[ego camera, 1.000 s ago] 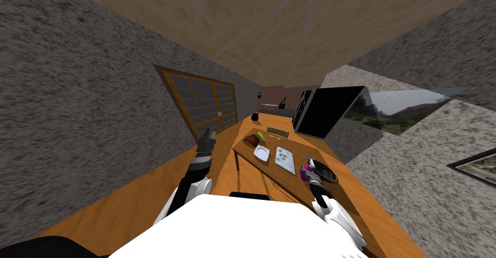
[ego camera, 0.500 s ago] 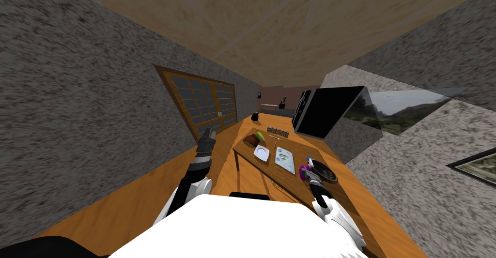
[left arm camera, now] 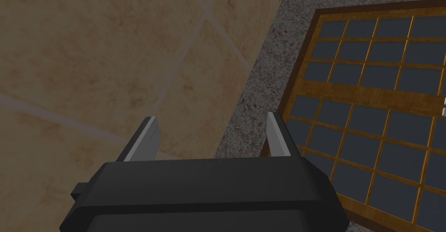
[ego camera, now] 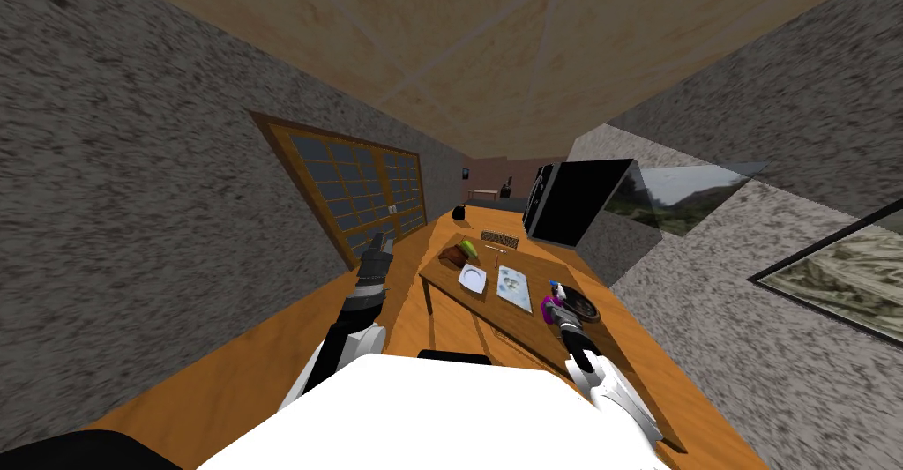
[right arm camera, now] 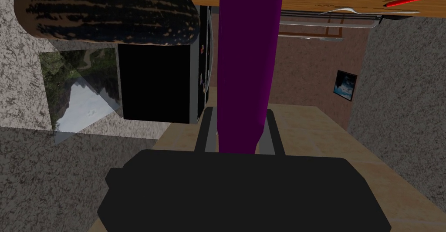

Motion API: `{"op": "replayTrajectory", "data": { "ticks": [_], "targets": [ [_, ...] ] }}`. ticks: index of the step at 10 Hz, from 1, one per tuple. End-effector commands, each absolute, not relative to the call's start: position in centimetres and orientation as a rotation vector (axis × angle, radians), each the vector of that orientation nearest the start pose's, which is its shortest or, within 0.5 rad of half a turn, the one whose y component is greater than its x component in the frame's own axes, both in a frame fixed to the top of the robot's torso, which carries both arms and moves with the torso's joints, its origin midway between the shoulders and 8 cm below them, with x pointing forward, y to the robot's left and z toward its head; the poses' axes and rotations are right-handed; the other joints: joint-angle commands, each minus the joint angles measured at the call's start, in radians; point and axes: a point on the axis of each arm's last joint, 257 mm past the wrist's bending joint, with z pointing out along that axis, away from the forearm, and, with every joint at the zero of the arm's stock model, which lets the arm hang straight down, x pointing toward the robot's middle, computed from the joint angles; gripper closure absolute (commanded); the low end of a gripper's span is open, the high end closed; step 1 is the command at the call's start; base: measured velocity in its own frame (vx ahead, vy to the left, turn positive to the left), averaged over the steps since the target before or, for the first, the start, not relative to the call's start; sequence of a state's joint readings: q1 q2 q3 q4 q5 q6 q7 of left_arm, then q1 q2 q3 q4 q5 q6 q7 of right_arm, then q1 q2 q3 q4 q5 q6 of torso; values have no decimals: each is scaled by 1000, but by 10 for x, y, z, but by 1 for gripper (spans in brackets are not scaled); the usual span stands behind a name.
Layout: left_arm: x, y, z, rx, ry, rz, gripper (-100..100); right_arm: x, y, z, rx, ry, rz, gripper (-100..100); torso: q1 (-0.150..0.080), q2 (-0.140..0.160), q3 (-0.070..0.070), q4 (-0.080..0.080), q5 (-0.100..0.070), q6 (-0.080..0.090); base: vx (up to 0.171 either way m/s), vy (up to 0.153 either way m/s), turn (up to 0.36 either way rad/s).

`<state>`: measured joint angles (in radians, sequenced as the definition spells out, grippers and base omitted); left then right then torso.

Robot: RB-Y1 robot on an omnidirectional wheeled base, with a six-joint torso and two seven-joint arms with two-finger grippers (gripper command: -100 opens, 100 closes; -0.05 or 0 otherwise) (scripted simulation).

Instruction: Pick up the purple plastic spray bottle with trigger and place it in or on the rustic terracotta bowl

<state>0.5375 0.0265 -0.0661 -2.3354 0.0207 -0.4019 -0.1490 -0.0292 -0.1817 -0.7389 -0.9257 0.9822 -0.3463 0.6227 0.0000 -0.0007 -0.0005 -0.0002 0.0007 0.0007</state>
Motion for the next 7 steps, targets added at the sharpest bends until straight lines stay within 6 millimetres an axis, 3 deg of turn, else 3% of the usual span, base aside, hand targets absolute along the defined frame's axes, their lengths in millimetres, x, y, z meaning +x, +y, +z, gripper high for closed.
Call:
{"op": "replayTrajectory", "data": {
  "ticks": [1, 7],
  "targets": [
    [349, 261, 17, -661, 718, -1216, 0, 395, -553, -415, 393, 1865, -347, 100, 0, 0, 0, 0, 0, 0, 17, 8, -145],
    [349, 261, 17, -661, 718, -1216, 0, 412, -529, -415, 329, 1877, -302, 100, 0, 1, 1, 0, 0, -1, 14, 13, -98]
  ]
}}
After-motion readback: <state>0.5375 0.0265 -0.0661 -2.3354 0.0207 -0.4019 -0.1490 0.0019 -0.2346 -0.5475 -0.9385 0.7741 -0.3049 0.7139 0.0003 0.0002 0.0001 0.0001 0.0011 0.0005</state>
